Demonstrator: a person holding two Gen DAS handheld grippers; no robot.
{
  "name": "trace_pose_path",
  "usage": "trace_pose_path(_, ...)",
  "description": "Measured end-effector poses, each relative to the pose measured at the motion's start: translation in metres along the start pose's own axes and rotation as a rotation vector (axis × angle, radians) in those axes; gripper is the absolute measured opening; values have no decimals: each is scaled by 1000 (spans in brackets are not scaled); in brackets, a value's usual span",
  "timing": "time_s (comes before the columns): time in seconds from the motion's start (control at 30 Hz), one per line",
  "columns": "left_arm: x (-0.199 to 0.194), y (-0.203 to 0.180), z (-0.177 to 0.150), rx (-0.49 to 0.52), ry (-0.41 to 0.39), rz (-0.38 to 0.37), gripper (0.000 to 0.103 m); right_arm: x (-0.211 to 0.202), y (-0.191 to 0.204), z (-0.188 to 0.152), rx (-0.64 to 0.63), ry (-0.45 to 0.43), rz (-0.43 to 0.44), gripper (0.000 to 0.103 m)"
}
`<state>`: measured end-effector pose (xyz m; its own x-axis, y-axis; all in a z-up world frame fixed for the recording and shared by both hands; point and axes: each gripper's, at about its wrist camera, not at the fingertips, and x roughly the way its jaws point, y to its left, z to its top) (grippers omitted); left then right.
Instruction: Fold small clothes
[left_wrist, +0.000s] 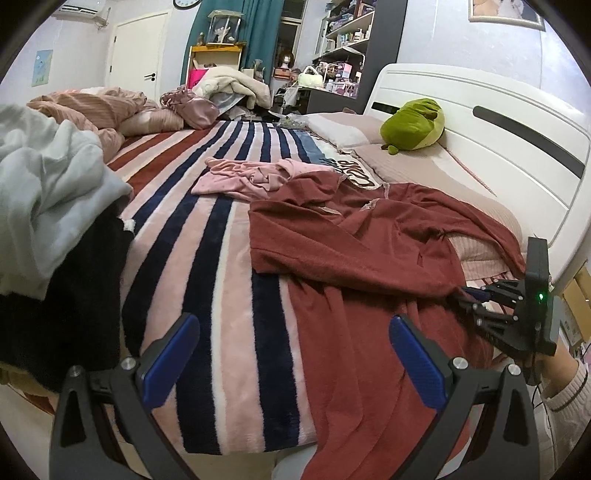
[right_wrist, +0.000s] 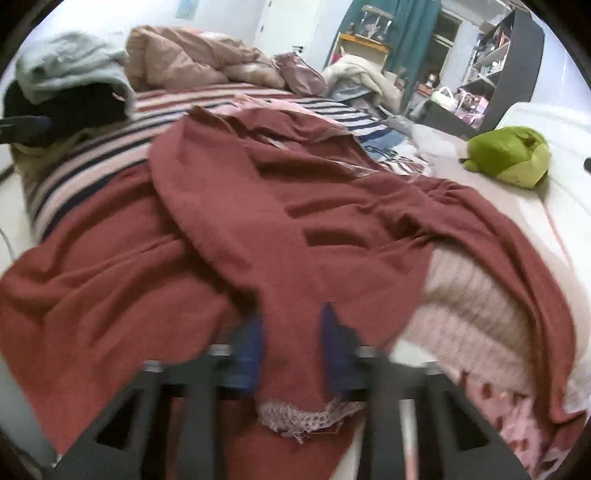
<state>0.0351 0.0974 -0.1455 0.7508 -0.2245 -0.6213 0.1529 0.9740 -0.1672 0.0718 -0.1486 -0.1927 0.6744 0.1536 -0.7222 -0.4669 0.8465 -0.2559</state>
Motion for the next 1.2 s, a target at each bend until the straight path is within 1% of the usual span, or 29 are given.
trace_pose_path(0.07,-2,0,0,-1,-5,0,102,-3,-5,2,19,-12,11,3)
trace_pose_path(0.13,-4,1,-1,-2,-8,0,102,-16,-11,5,49,-53,9,2)
trace_pose_path(0.27,-3,4,-1,-13,-1,-1,102,-47,-16,7,80,-131,-25,1)
trace_pose_path(0.37,-2,4,-3,-21,2,-12,102,-70,-22,6,104,-166,-43,1)
trace_pose_path(0.47,1,4,-4,-29,10,-26,102,-94,-31,-2,137,-188,-51,1)
trace_pose_path(0.57,7,4,-5,-40,24,-30,102,-111,-35,-14,157,-188,-52,1)
trace_pose_path(0.63,12,3,-5,-45,36,-37,102,-116,-34,-21,158,-171,-47,1)
trace_pose_path(0.67,16,1,-6,-48,47,-43,101,-115,-33,-25,159,-149,-25,1)
trace_pose_path(0.73,22,-1,-7,-52,63,-52,101,-107,-32,-38,189,-87,58,2)
trace_pose_path(0.77,25,-3,-7,-57,72,-58,101,-102,-31,-43,200,-71,87,5)
trace_pose_path(0.8,26,-5,-7,-59,75,-64,101,-94,-29,-50,209,-38,123,19)
trace_pose_path(0.83,26,-7,-6,-61,75,-74,101,-89,-28,-54,209,-21,138,36)
trace_pose_path(0.87,25,-10,-5,-59,73,-88,101,-87,-28,-59,214,-15,161,42)
trace_pose_path(0.9,24,-13,-3,-50,70,-94,101,-89,-30,-62,228,-24,180,46)
trace_pose_path(0.97,19,-22,4,-17,53,-79,101,-99,-46,-65,312,-78,254,54)
trace_pose_path(1.0,17,-25,6,-8,46,-77,101,-105,-58,-66,363,-113,269,67)
trace_pose_path(1.03,15,-29,10,2,35,-81,101,-110,-72,-69,416,-151,265,78)
trace_pose_path(1.07,13,-32,14,6,27,-89,101,-115,-84,-72,463,-180,248,81)
trace_pose_path(1.1,11,-34,16,8,21,-97,101,-118,-99,-75,513,-201,216,83)
trace_pose_path(1.2,8,-44,24,20,6,-129,101,-115,-136,-88,642,-200,74,84)
